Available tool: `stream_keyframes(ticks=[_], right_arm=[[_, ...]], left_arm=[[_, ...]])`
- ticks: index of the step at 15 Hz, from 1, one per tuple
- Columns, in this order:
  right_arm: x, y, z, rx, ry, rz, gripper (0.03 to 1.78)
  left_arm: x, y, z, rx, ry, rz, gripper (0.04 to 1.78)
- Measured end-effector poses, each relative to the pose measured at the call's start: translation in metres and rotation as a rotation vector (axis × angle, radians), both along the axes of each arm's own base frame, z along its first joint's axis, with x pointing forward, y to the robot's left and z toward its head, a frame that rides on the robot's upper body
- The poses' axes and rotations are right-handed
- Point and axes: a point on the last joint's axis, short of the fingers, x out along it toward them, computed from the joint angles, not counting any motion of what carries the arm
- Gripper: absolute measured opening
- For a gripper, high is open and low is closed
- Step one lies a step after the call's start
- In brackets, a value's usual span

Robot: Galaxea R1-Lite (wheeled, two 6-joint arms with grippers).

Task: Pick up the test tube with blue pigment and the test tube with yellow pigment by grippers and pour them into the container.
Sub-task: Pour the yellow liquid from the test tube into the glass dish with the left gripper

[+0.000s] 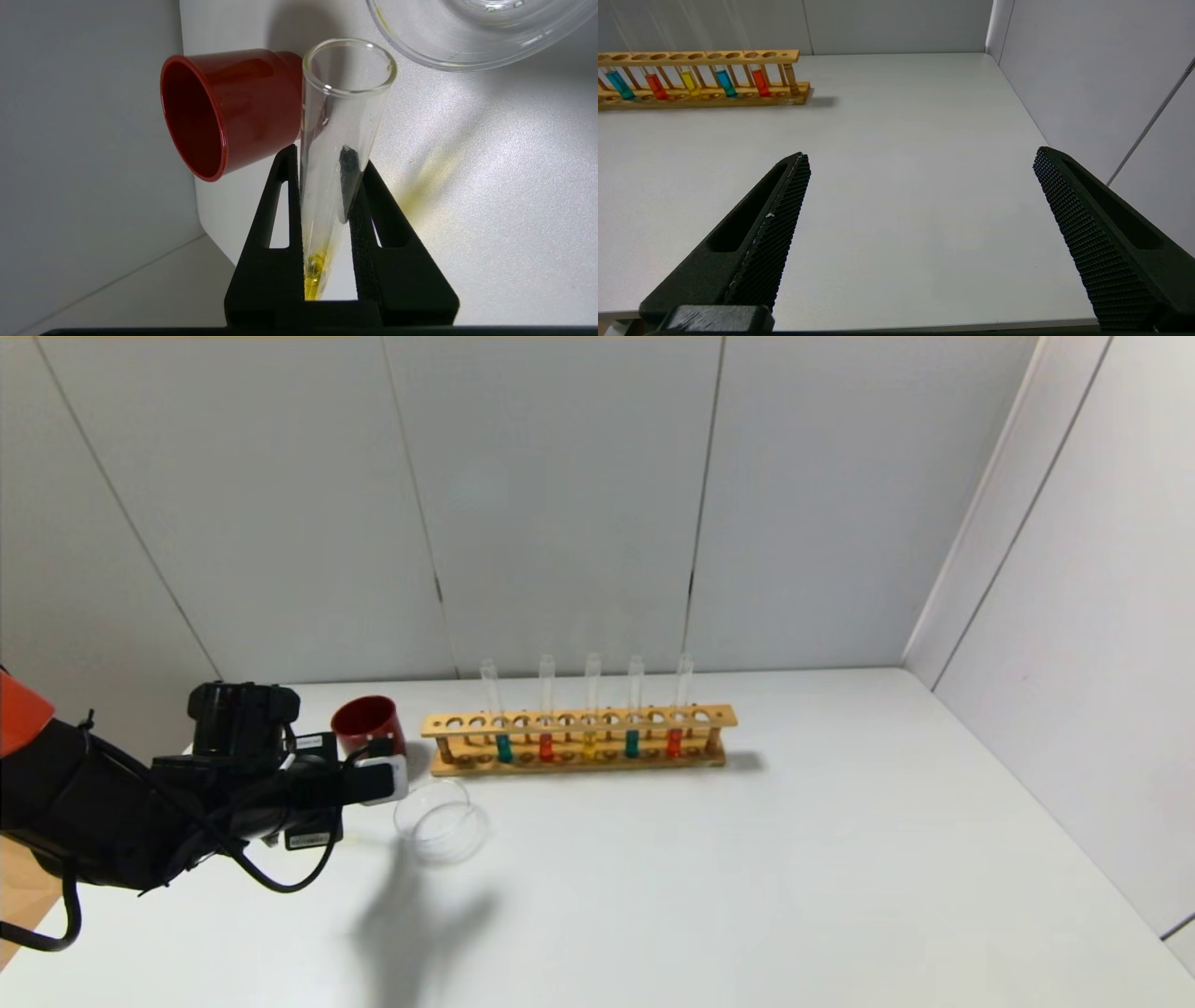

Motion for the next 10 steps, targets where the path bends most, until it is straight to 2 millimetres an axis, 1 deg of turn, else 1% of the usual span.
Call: stream_keyframes(ticks=[3, 10], right_arm=[[0.000, 0.000, 0.000, 0.000, 0.000, 0.000, 1.75], [0.000, 0.000, 0.000, 0.000, 0.000, 0.000, 1.75]], left_arm=[[0.000, -0.004, -0.002, 0.066, 0.002, 0.028, 0.33], [0.006, -0.010, -0.010, 0.074, 0.020, 0.013, 0.33]])
